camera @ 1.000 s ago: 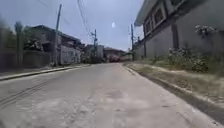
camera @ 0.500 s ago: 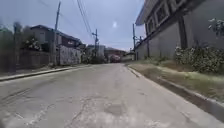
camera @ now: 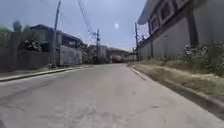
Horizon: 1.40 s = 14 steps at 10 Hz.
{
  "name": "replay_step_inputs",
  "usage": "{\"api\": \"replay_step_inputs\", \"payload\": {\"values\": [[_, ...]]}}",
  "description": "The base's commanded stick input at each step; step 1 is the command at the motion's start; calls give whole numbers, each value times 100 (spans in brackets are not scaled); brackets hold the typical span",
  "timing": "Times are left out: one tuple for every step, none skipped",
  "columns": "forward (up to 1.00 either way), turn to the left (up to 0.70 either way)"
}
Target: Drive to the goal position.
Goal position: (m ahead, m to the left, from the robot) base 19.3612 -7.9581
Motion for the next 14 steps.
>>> {"api": "replay_step_inputs", "payload": {"values": [[100,-39],[100,-39],[100,1],[100,1],[100,1],[100,1],[100,1],[100,1],[100,1],[100,1],[100,1],[100,1],[100,1],[100,1]]}}
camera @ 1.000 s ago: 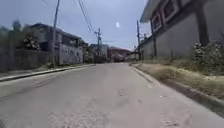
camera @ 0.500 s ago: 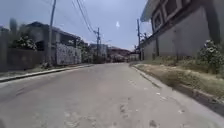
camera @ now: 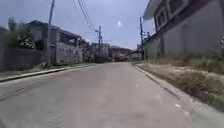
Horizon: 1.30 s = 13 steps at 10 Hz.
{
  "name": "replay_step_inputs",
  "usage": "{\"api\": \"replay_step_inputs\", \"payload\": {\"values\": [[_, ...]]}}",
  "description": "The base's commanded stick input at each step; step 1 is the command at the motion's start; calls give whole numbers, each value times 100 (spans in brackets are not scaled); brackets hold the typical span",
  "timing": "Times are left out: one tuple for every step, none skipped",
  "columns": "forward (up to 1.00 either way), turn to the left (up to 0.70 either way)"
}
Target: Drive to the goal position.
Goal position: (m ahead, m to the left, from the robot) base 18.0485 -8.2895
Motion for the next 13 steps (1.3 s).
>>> {"api": "replay_step_inputs", "payload": {"values": [[100,-17],[100,-39],[100,-39],[100,-39],[100,-39],[100,-39],[100,-39],[100,-39],[100,-39],[100,-39],[100,-25],[100,1],[100,1]]}}
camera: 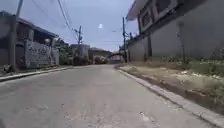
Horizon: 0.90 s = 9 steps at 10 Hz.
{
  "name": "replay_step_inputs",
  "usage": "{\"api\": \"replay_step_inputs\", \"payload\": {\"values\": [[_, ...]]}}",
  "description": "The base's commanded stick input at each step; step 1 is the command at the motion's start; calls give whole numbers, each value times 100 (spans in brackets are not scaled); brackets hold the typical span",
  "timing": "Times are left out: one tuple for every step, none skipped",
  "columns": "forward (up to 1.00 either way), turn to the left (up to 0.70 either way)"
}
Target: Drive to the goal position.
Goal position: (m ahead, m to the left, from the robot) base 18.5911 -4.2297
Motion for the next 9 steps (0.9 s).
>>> {"api": "replay_step_inputs", "payload": {"values": [[100,1],[100,1],[100,1],[100,1],[100,1],[100,1],[100,1],[100,1],[100,5]]}}
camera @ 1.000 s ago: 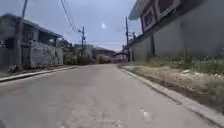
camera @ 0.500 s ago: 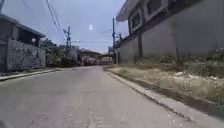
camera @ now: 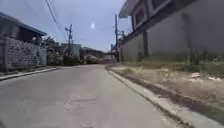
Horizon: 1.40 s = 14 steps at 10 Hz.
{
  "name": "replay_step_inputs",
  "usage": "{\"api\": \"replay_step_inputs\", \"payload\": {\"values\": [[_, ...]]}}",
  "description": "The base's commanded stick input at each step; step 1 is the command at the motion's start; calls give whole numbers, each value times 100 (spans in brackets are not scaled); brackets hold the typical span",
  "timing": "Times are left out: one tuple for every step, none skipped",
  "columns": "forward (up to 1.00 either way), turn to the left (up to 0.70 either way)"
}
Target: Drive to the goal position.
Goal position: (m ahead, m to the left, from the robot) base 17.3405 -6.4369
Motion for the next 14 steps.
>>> {"api": "replay_step_inputs", "payload": {"values": [[100,41],[100,41],[100,12],[100,1],[100,1],[100,1],[100,1],[100,1],[100,1],[100,1],[100,1],[100,1],[100,1],[100,1]]}}
